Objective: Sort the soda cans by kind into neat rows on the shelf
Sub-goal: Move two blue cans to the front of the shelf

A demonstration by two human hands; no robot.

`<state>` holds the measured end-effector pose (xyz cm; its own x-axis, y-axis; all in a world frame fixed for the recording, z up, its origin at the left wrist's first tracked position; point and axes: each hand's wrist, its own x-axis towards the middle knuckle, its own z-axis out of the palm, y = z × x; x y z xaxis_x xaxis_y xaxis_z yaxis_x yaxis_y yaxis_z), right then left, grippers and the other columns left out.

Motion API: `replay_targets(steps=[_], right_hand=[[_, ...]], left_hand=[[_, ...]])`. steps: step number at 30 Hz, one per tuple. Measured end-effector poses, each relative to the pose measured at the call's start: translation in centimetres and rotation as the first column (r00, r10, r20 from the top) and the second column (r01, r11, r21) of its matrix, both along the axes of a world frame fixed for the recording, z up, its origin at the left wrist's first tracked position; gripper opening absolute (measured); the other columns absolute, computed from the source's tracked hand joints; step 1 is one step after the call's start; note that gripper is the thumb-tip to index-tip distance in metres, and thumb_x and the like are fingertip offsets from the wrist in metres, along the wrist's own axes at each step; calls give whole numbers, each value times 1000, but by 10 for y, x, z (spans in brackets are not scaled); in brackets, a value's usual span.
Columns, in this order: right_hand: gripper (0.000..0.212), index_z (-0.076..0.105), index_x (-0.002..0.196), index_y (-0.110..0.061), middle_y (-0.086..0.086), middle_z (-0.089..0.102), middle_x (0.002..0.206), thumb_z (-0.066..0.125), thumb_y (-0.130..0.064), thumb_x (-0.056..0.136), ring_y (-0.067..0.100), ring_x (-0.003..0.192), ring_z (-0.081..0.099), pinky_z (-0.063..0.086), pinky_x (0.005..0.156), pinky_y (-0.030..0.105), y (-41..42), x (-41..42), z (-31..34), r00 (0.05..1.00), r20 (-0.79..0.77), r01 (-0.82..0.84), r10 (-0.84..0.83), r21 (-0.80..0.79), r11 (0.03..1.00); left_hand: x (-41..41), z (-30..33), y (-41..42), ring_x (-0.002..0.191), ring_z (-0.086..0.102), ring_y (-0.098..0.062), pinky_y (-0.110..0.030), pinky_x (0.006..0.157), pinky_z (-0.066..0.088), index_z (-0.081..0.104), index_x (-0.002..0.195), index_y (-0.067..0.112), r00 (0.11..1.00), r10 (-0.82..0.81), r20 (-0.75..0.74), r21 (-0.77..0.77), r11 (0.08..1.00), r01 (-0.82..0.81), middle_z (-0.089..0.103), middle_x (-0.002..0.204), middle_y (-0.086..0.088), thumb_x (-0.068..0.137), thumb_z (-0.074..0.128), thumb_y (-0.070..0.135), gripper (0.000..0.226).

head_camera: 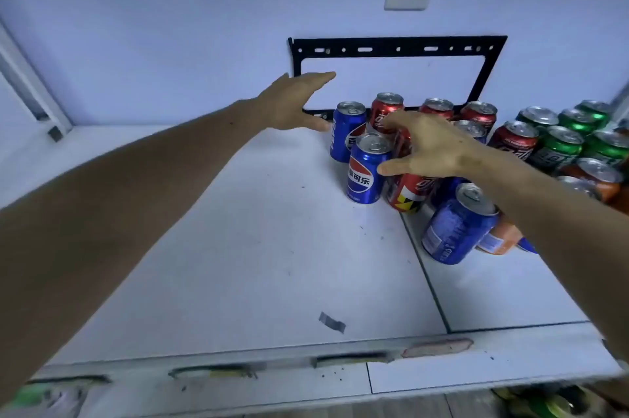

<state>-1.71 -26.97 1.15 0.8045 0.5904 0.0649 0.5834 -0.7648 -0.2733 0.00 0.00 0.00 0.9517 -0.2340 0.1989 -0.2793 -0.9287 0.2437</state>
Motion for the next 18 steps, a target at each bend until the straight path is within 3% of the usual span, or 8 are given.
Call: replay_targets(steps=[3,6,11,14,18], right_hand=[[83,48,131,-19,2,60,128,85,-45,61,24,112,57,49,92,40,13,17,-5,998,-61,-20,13,-109,994],[72,57,119,-23,-4,67,113,87,-44,58,19,101,62,51,90,41,24,27,-8,993,-115,-41,24,-146,988],[67,62,114,-24,-6,69,106,87,-45,56,15,96,64,52,88,38,26,36,-10,987,-153,-67,49,-116,991],[66,62,112,-23,-6,70,105,87,-47,56,15,96,64,53,88,38,25,37,-11,986,-153,-77,59,-115,990],[66,62,111,-24,-7,70,103,88,-46,55,14,94,64,52,84,32,25,38,-12,986,-162,-66,47,-110,992]], left_hand=[[32,-6,-6,144,22,-20,-33,114,21,10,152,19,991,-26,-132,12,1000,28,18,158,-2,76,74,44,103],[57,-11,-17,142,25,-20,-32,110,29,11,152,19,971,-41,-237,13,999,45,24,157,-3,70,80,41,109],[84,-12,-32,133,39,-21,-32,103,37,33,145,15,966,-109,-233,60,990,126,41,147,-3,67,83,39,95],[88,-14,-35,114,53,-20,-32,90,48,52,127,18,965,-151,-214,25,987,160,58,126,0,64,85,35,74],[87,-21,-30,102,56,-16,-29,83,49,54,120,20,963,-138,-230,-97,988,118,59,117,4,58,88,35,72]])
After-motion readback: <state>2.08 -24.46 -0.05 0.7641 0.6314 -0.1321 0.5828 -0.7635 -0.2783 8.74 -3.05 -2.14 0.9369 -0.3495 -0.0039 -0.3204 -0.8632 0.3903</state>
